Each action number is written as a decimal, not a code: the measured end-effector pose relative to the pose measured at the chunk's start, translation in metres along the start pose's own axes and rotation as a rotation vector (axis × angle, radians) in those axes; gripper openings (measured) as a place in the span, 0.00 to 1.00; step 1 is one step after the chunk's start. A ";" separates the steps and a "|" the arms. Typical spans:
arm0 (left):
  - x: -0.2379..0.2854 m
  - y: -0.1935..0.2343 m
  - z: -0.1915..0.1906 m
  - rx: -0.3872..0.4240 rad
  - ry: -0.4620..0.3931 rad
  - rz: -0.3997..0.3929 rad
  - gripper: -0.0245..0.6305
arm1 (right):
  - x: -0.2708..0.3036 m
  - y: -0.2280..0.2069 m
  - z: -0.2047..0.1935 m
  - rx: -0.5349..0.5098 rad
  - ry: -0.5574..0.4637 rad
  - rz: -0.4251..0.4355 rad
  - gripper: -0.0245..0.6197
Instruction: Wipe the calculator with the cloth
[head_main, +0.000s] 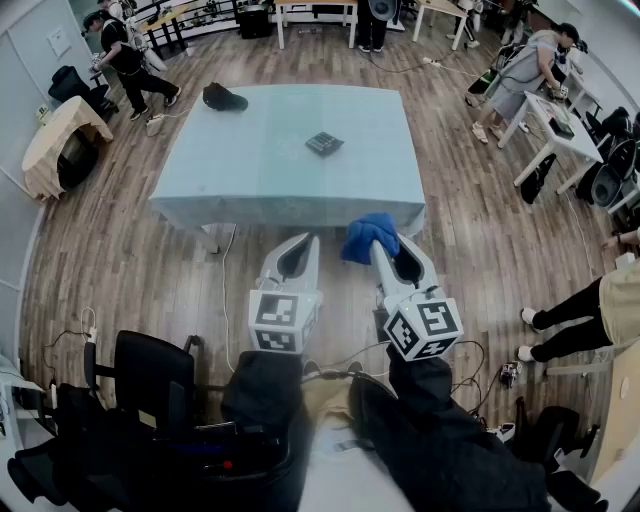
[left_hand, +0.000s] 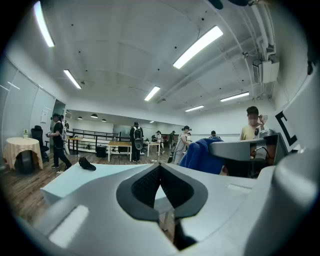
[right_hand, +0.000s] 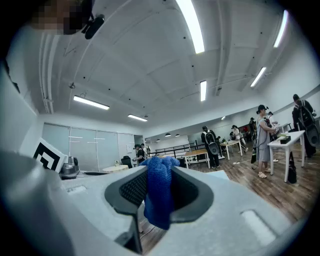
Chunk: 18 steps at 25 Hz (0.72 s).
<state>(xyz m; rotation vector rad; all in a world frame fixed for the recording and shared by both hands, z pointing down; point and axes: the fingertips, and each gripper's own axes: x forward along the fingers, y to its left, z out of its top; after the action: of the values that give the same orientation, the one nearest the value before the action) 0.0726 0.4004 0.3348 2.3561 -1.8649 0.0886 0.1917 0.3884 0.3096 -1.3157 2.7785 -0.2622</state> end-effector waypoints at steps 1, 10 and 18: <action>0.000 0.002 0.000 0.000 0.001 -0.001 0.04 | 0.001 0.002 0.000 0.000 0.000 0.000 0.22; -0.003 0.014 -0.009 -0.006 0.025 -0.018 0.04 | 0.011 0.012 -0.006 -0.005 0.010 -0.002 0.22; -0.009 0.022 -0.018 -0.012 0.038 -0.035 0.04 | 0.012 0.019 -0.015 0.001 0.017 -0.026 0.22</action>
<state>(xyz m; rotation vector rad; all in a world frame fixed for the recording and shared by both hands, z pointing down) 0.0502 0.4065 0.3530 2.3615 -1.8010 0.1180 0.1679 0.3923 0.3215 -1.3564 2.7769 -0.2769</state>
